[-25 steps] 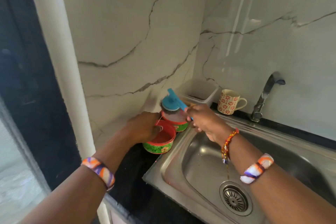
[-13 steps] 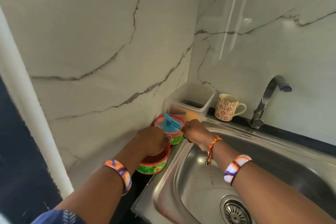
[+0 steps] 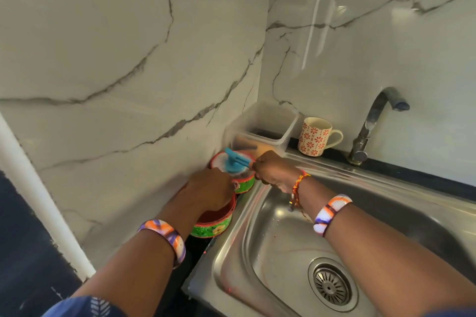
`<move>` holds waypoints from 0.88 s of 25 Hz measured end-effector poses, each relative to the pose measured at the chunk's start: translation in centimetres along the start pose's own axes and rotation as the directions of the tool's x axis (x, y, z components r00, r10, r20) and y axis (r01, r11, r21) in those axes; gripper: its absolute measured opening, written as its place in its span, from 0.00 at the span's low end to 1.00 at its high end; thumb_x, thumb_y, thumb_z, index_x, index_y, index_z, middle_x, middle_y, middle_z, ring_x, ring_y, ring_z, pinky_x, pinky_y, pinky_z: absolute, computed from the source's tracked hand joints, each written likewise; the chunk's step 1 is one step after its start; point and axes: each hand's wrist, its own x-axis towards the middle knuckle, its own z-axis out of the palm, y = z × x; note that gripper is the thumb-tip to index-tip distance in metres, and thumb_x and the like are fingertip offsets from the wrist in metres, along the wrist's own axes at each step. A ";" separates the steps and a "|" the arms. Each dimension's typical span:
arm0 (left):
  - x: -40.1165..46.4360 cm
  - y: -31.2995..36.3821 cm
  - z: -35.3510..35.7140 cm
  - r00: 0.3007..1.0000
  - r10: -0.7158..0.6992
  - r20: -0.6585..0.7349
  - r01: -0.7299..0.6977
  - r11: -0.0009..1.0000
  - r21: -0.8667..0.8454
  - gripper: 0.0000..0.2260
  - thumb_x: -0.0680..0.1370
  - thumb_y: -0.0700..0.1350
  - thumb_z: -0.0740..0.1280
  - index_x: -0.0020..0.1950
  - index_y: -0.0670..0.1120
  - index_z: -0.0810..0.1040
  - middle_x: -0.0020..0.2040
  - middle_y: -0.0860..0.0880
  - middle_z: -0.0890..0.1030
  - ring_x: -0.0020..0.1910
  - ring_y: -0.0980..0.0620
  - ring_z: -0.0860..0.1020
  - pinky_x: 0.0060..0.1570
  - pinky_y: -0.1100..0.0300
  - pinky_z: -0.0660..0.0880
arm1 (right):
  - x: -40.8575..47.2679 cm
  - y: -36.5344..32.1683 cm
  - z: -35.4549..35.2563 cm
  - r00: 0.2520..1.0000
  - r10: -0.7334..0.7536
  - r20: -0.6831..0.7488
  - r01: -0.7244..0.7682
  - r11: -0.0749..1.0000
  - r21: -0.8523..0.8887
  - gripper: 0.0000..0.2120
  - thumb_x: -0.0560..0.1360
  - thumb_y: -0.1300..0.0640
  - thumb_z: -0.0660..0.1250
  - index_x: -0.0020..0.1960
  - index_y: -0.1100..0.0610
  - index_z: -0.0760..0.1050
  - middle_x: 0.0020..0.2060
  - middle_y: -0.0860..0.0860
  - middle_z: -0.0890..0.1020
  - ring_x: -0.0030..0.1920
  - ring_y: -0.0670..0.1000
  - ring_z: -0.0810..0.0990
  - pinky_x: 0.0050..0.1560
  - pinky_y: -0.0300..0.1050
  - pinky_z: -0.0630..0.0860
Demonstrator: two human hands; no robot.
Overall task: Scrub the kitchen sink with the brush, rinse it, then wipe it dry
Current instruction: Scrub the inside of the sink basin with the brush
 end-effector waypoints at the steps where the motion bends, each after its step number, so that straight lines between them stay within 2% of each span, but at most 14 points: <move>1: 0.1 0.0 0.1 1.000 -0.005 0.001 0.005 1.000 -0.005 0.19 0.82 0.53 0.51 0.64 0.45 0.74 0.64 0.42 0.75 0.62 0.42 0.74 0.57 0.51 0.71 | -0.1 -0.2 0.0 1.000 0.003 0.015 -0.003 1.000 0.006 0.07 0.79 0.57 0.60 0.47 0.60 0.73 0.29 0.50 0.69 0.24 0.44 0.65 0.18 0.32 0.59; 4: 0.2 0.0 0.3 1.000 -0.001 -0.005 0.001 1.000 -0.021 0.19 0.82 0.52 0.52 0.63 0.43 0.74 0.63 0.42 0.75 0.62 0.42 0.74 0.58 0.50 0.71 | -0.5 -0.7 -0.7 0.997 0.042 0.063 -0.052 0.983 0.175 0.11 0.79 0.60 0.58 0.40 0.60 0.71 0.28 0.52 0.68 0.14 0.41 0.61 0.15 0.30 0.54; 6: 0.0 0.1 0.2 1.000 0.004 -0.008 -0.004 1.000 -0.020 0.19 0.83 0.52 0.51 0.64 0.43 0.74 0.65 0.42 0.74 0.63 0.41 0.74 0.59 0.49 0.71 | -1.2 -0.9 -1.9 0.994 0.068 0.088 -0.094 0.938 0.334 0.12 0.80 0.59 0.56 0.40 0.59 0.70 0.28 0.51 0.67 0.14 0.40 0.59 0.16 0.28 0.52; 10: -0.8 0.6 -0.2 0.999 -0.041 -0.011 0.041 0.999 -0.027 0.19 0.83 0.50 0.51 0.69 0.44 0.70 0.69 0.42 0.70 0.67 0.42 0.71 0.63 0.51 0.68 | -3.6 -1.1 -5.7 0.969 0.046 0.244 -0.201 0.722 0.662 0.13 0.82 0.56 0.52 0.44 0.60 0.70 0.27 0.48 0.66 0.13 0.40 0.59 0.14 0.29 0.50; 13: -1.3 2.5 -0.2 0.993 -0.015 -0.121 0.016 1.000 0.004 0.18 0.81 0.50 0.55 0.68 0.44 0.70 0.68 0.43 0.72 0.67 0.44 0.71 0.63 0.52 0.68 | -5.8 0.4 -8.8 0.959 -0.003 0.283 -0.230 0.573 0.786 0.15 0.82 0.53 0.51 0.46 0.60 0.71 0.21 0.46 0.68 0.14 0.40 0.60 0.14 0.29 0.51; 15: -1.5 4.8 0.0 0.986 0.056 -0.160 -0.062 0.998 -0.031 0.18 0.81 0.50 0.56 0.67 0.44 0.70 0.67 0.43 0.72 0.66 0.44 0.71 0.62 0.52 0.69 | -7.4 2.5 -10.2 0.966 0.024 0.258 -0.229 0.542 0.808 0.14 0.81 0.51 0.52 0.46 0.57 0.71 0.20 0.45 0.68 0.14 0.40 0.60 0.15 0.30 0.52; 18: -1.4 8.8 0.5 0.985 0.123 -0.118 -0.129 0.991 -0.045 0.17 0.81 0.49 0.58 0.65 0.42 0.72 0.65 0.42 0.74 0.65 0.42 0.72 0.58 0.51 0.71 | -8.9 7.1 -10.7 0.956 0.157 0.246 -0.291 0.570 0.769 0.11 0.81 0.50 0.54 0.45 0.54 0.70 0.20 0.45 0.66 0.14 0.40 0.60 0.16 0.30 0.53; 20: -0.6 10.6 1.1 0.990 0.132 -0.059 -0.134 0.990 -0.032 0.16 0.80 0.48 0.59 0.65 0.43 0.72 0.65 0.42 0.74 0.64 0.42 0.73 0.56 0.51 0.72 | -9.1 10.7 -9.4 0.915 0.305 0.263 -0.402 0.645 0.650 0.11 0.81 0.52 0.55 0.45 0.55 0.72 0.21 0.45 0.68 0.15 0.39 0.63 0.16 0.30 0.58; 22: 0.6 11.4 2.0 0.993 0.117 0.003 -0.116 0.993 -0.022 0.17 0.80 0.48 0.60 0.66 0.43 0.71 0.66 0.43 0.72 0.64 0.43 0.72 0.56 0.51 0.72 | -8.5 13.9 -7.5 0.843 0.440 0.310 -0.538 0.700 0.469 0.13 0.82 0.54 0.53 0.43 0.55 0.72 0.27 0.47 0.69 0.19 0.40 0.67 0.21 0.31 0.63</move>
